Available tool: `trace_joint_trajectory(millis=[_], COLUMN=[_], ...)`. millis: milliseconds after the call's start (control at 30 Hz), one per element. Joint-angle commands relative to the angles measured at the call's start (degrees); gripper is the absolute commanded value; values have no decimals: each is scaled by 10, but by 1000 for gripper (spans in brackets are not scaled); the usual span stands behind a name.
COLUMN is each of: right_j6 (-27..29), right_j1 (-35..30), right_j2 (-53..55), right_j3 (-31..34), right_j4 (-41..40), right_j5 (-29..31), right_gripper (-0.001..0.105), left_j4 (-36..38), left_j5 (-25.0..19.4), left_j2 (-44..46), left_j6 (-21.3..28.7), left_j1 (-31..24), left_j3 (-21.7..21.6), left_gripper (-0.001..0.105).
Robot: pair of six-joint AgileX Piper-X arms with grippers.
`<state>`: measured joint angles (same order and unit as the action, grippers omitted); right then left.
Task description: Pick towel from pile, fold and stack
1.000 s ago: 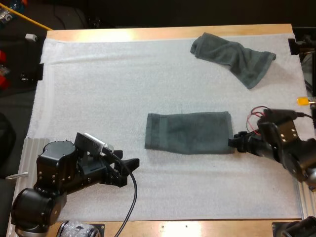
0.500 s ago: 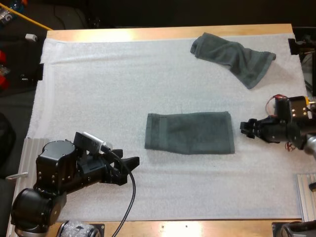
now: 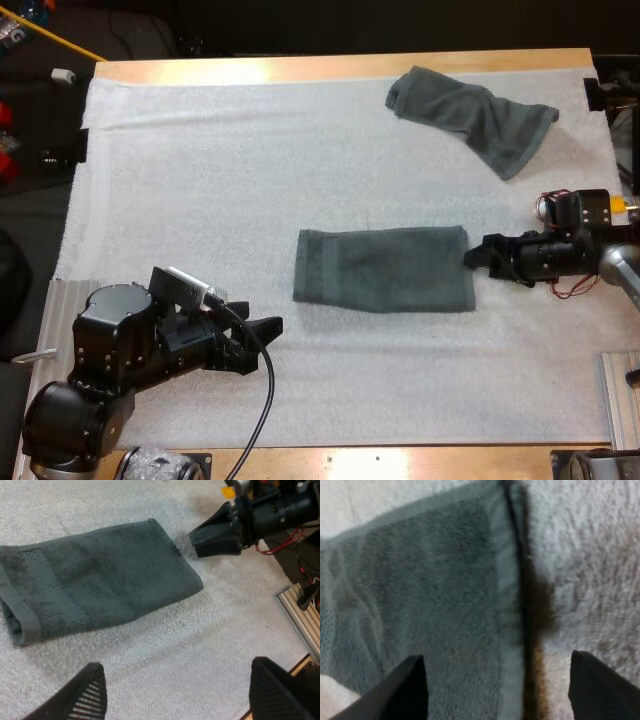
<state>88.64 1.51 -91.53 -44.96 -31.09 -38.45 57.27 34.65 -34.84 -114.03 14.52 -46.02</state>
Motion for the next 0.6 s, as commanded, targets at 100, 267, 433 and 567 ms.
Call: trace_joint_trajectory(millis=[100, 267, 433, 567], right_j6=[-6, -15, -60, -109], right_j1=[1, 19, 58, 99], right_j2=[-29, -56, -70, -77], right_j3=[-5, -5, -5, -5], right_j4=[12, 15, 35, 61], right_j5=[-27, -34, -34, -21], right_gripper=[59, 59, 59, 59], left_j4=[-6, -6, -6, -6], left_j5=[-1, -1, -1, -1], left_j2=[1, 1, 1, 1], left_j6=[-6, -6, -6, -6], left_j1=[0, 0, 0, 0], left_j3=[-3, -3, -3, -3], left_gripper=[60, 60, 60, 60])
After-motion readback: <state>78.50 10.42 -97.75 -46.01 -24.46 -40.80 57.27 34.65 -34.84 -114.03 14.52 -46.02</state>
